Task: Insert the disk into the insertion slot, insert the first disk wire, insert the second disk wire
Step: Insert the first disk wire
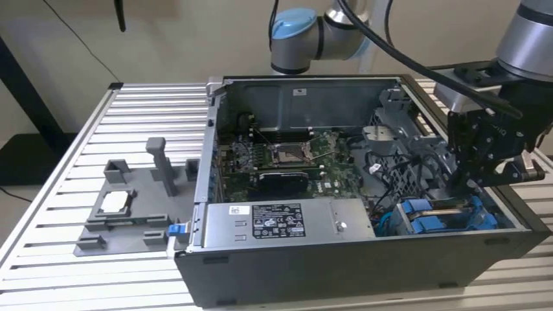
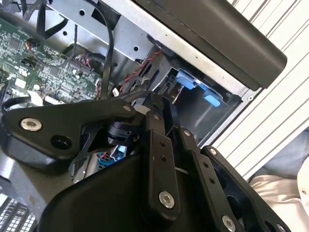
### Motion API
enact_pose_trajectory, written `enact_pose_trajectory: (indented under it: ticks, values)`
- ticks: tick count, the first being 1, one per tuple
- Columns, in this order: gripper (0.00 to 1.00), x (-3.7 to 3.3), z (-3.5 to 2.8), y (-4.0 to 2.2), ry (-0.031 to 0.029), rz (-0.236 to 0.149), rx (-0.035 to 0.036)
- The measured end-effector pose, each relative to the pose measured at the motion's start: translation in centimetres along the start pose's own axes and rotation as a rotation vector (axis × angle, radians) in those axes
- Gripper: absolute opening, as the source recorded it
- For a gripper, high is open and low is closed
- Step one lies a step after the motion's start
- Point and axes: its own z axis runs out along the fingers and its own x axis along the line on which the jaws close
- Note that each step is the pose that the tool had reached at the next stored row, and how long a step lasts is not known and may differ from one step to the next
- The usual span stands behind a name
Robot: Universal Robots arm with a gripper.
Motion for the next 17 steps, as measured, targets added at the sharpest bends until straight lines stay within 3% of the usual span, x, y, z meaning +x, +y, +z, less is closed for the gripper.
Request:
enact_pose_trajectory:
  ticks: [12,17]
  values:
    - [0.19,0.09,0.58,-0.12,0.0007,0.043,-0.0037]
    - [0.19,0.11,0.6,-0.15,0.0001,0.044,-0.0037]
